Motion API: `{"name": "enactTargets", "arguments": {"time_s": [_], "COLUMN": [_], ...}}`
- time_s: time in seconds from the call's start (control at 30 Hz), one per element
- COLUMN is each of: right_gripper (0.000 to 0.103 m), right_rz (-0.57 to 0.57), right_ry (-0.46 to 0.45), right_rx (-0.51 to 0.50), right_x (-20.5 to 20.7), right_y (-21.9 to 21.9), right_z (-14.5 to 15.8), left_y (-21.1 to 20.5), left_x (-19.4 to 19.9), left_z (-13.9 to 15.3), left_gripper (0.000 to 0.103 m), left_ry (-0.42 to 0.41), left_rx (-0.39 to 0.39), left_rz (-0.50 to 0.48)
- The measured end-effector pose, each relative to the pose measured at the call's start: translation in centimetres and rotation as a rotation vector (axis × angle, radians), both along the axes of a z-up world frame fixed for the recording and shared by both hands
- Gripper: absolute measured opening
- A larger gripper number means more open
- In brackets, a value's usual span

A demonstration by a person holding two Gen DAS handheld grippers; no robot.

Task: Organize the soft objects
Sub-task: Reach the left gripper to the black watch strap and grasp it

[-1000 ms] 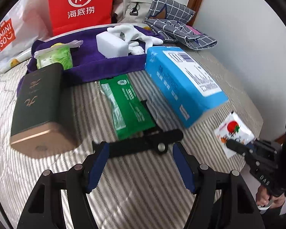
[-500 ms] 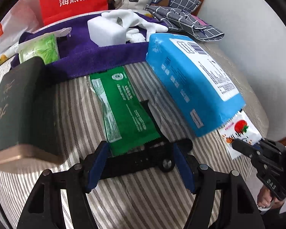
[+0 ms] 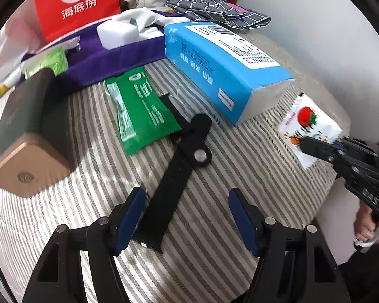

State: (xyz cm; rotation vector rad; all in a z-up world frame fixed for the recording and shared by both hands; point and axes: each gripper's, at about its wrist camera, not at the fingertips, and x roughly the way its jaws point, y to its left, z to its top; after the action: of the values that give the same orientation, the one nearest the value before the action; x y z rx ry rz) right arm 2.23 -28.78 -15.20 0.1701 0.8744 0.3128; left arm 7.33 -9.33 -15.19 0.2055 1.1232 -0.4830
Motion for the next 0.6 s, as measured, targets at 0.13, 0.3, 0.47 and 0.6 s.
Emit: {"name": "enactTargets", "arguments": {"time_s": [0.13,0.3,0.47,0.6], "right_gripper": [0.005,0.005,0.005,0.005], "right_rz": [-0.006,-0.035,-0.062,-0.072], "right_ry": [-0.001,0.009,0.016,0.021], "right_rx": [-0.014,-0.025,-0.038,-0.041], "right_x": [0.1,0.3,0.1,0.2], "right_y": [0.1,-0.3,-0.9,-0.9], "right_z": [0.1,0.0,0.2,0.1], "left_y": [-1.2,0.0,1.9,2.9], "left_x": [0.2,-0.3,-2.2,-2.6], "left_z": [-0.1,0.3,0.4,0.4], "left_gripper": [0.050,0.021,0.021,0.023], "left_ry": [-0.080,-0.073,-0.057,-0.049], "left_rx": [0.070,0.052,0.060,0.035], "left_rz": [-0.034,-0.007,0.028,0.040]}}
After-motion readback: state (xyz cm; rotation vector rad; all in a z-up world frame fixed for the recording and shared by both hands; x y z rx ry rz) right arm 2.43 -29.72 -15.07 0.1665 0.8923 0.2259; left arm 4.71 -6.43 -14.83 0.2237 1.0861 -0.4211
